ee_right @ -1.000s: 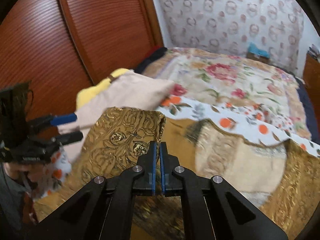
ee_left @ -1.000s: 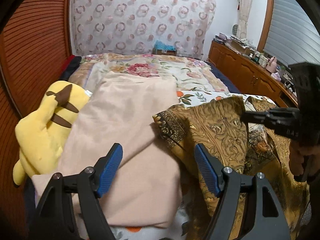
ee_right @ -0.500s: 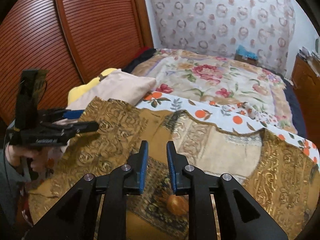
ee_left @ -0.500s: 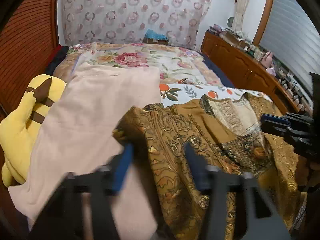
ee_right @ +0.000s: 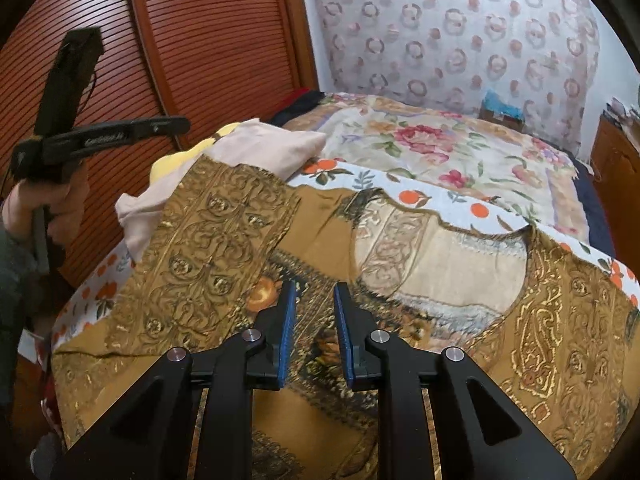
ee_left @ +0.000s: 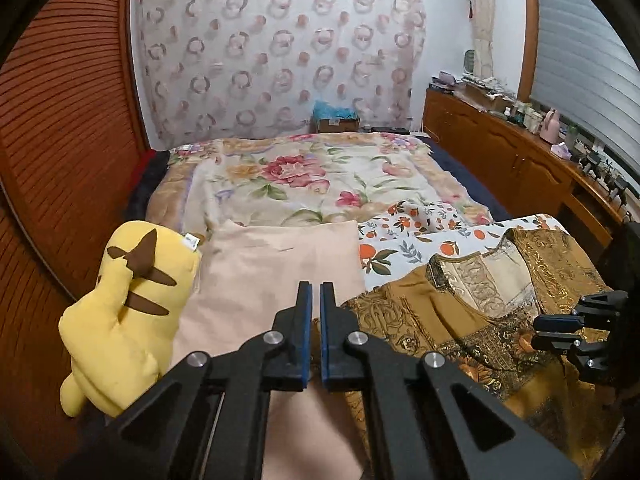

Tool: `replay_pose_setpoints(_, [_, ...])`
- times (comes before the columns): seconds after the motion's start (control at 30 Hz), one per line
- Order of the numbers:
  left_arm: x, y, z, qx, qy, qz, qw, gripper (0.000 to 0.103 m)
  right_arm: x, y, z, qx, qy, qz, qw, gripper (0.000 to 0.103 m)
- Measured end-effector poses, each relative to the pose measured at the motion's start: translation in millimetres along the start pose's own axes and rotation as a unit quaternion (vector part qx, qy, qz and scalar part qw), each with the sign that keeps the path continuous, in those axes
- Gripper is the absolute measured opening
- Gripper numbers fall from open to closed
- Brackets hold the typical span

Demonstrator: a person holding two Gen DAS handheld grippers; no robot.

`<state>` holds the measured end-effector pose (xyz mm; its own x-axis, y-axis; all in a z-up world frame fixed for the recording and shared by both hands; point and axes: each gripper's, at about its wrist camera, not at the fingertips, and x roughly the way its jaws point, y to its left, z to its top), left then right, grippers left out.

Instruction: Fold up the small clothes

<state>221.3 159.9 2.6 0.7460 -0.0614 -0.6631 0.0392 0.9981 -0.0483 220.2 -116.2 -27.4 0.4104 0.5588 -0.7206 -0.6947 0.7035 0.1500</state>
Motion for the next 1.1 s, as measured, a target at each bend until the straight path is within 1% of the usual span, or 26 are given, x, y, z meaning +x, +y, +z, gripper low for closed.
replay_pose_setpoints(0.07, [-1,0,-4,-0.002,0.005,-0.007,1.0000,0.003,-1,1,-1,0.000,-0.002,0.001,1.000,0.018])
replay_pose_setpoints(0.1, [0,-1,-6,0.002,0.010,-0.009,0.9999,0.013,-1,1,-1,0.000,-0.002,0.000,1.000,0.018])
replay_pose_setpoints(0.13, [1,-5,-9,0.007,0.014,-0.013,0.9998,0.030,-2,0,-2,-0.001,-0.002,-0.001,1.000,0.018])
replay_pose_setpoints(0.17, [3,-6,-13,0.013,0.021,-0.017,0.9996,0.036,-1,0,-2,-0.001,-0.002,-0.003,1.000,0.018])
replay_pose_setpoints(0.2, [5,-9,-15,0.015,0.025,-0.017,0.9994,0.039,-1,0,-3,-0.002,-0.002,-0.006,1.000,0.018])
replay_pose_setpoints(0.5, [31,-17,-44,-0.008,0.091,-0.034,0.9953,0.038,-6,-7,-9,-0.001,-0.004,-0.018,1.000,0.018])
replay_pose_setpoints(0.53, [34,-17,-46,-0.008,0.094,-0.035,0.9950,0.023,-6,-8,-10,-0.001,-0.003,-0.019,1.000,0.018])
replay_pose_setpoints(0.57, [36,-19,-47,-0.008,0.094,-0.036,0.9949,0.014,-7,-10,-11,0.000,-0.003,-0.020,1.000,0.018])
replay_pose_setpoints(0.6, [37,-19,-48,-0.008,0.093,-0.037,0.9950,0.001,-7,-12,-12,0.001,-0.002,-0.021,1.000,0.018])
replay_pose_setpoints(0.67, [34,-21,-46,0.000,0.080,-0.030,0.9963,0.000,-8,-15,-14,0.003,-0.002,-0.023,1.000,0.018])
replay_pose_setpoints(0.77, [15,-19,-33,0.011,0.035,0.000,0.9993,0.000,-9,-21,-18,0.008,-0.001,-0.025,1.000,0.018])
replay_pose_setpoints(0.8, [11,-18,-29,0.011,0.027,0.003,0.9996,0.000,-9,-23,-19,0.009,-0.001,-0.026,1.000,0.018])
replay_pose_setpoints(0.87, [7,-12,-21,0.011,0.021,0.013,0.9996,0.000,-9,-26,-21,0.012,0.000,-0.028,1.000,0.018])
replay_pose_setpoints(0.93, [7,-7,-13,0.018,0.012,0.034,0.9992,0.000,-9,-28,-21,0.014,0.000,-0.028,1.000,0.018])
replay_pose_setpoints(0.97, [9,-5,-12,0.023,0.013,0.039,0.9989,0.000,-10,-28,-22,0.015,-0.001,-0.028,0.999,0.018])
replay_pose_setpoints(1.07, [14,-1,-12,0.022,0.019,0.030,0.9991,0.002,-13,-28,-21,0.015,-0.004,-0.027,1.000,0.018])
replay_pose_setpoints(1.1, [14,-1,-13,0.021,0.018,0.029,0.9992,0.006,-14,-28,-21,0.014,-0.005,-0.027,1.000,0.018])
